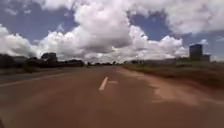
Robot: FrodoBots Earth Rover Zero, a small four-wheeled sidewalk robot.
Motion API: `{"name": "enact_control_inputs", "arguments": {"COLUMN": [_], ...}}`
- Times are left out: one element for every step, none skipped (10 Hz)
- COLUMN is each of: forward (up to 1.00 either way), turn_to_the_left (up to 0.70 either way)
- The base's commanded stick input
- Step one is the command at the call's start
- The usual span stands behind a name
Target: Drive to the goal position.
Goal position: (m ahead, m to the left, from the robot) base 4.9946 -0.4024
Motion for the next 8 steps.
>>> {"name": "enact_control_inputs", "arguments": {"forward": [1.00, 1.00, 1.00, 1.00, 1.00, 1.00, 1.00, 1.00], "turn_to_the_left": [0.00, 0.00, 0.00, 0.00, 0.00, 0.00, 0.00, 0.00]}}
